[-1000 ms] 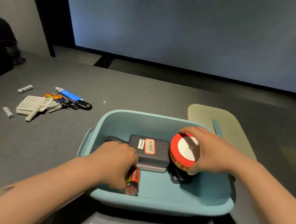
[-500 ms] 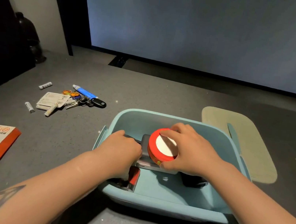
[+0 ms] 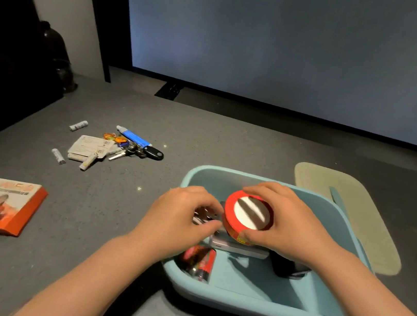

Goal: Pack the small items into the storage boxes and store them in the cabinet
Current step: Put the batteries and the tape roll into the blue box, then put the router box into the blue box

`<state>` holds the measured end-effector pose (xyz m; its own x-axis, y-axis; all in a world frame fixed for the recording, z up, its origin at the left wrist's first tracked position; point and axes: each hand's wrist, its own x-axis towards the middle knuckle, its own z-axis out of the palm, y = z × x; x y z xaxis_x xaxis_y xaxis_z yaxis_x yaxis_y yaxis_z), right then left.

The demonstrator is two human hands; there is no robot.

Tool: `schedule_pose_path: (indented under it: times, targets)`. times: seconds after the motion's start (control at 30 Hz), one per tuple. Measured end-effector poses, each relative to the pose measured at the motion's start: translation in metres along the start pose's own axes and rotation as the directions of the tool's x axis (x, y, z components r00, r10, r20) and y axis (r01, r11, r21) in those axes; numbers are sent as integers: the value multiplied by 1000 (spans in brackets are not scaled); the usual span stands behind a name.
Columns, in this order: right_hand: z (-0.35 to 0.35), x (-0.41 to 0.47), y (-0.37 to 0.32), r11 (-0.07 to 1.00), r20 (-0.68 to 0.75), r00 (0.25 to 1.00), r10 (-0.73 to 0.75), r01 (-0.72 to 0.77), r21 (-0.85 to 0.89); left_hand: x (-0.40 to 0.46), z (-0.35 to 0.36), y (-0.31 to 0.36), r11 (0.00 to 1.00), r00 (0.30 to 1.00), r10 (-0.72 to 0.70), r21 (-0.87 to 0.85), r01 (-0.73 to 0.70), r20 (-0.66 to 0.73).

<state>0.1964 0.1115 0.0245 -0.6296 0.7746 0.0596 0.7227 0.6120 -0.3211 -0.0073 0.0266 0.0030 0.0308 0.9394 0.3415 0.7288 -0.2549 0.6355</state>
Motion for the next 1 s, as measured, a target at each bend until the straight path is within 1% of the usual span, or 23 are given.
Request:
schedule_pose_path:
  times: [0.07,0.1,0.13,0.23,0.3,0.37,0.43,0.47,0.5,0.53,0.57,0.6,0.63,0.67,0.7,0.77,0.83,0.9,0.97,1.0]
  targets:
    - [-1,2,-17,1000,-28,1000,-8,8,5,-12,-12,-4,989,975,-26,-146,-7,-220]
    - [-2,5,-28,1000,-52,998,-16,17,19,-20,-20,-10,984,955,-60,-178,8,-289]
    - [-1,9,-41,999,-82,996,-32,35,41,-28,-30,-20,980,940,-105,-197,41,-324]
    - [6,32,-97,983,-162,981,-108,129,128,-54,-64,-66,948,896,-298,-212,238,-328]
    - [20,49,-140,965,-169,971,-170,198,170,-74,-89,-99,914,851,-405,-184,362,-334]
    - [43,64,-181,942,-151,963,-222,251,221,-93,-115,-130,872,793,-488,-178,455,-365]
    - [73,77,-215,920,-117,961,-250,274,279,-112,-138,-159,833,724,-543,-161,530,-426]
    - [88,84,-228,915,-87,963,-254,268,300,-120,-148,-173,822,707,-537,-98,561,-461]
    - [103,90,-240,916,-51,967,-249,252,313,-128,-159,-186,808,711,-519,-3,589,-474]
    - [116,96,-248,920,-17,972,-234,228,320,-135,-169,-198,786,729,-521,83,613,-443]
    - [127,103,-254,925,9,977,-212,198,326,-140,-179,-210,758,749,-562,144,636,-351]
    - [136,109,-258,928,28,982,-186,166,333,-145,-188,-222,732,760,-615,208,649,-209]
    - [144,115,-260,930,40,987,-158,135,342,-148,-197,-234,703,748,-661,303,643,-54]
    - [150,121,-260,931,46,990,-130,106,349,-149,-204,-244,677,721,-689,420,605,72]
    - [155,127,-260,934,50,994,-99,76,349,-147,-209,-252,665,704,-694,509,547,150]
    - [164,141,-258,943,48,998,-38,20,333,-141,-210,-262,678,717,-668,562,474,201]
    - [172,158,-256,956,25,1000,9,-16,292,-135,-209,-269,720,752,-622,538,439,218]
    - [178,177,-255,972,12,999,38,-39,233,-131,-209,-273,740,772,-596,525,421,221]
    - [184,195,-255,986,5,999,36,-37,161,-129,-212,-274,730,783,-597,522,442,172]
    - [187,203,-255,991,-8,1000,28,-27,131,-128,-212,-273,715,785,-608,509,478,117]
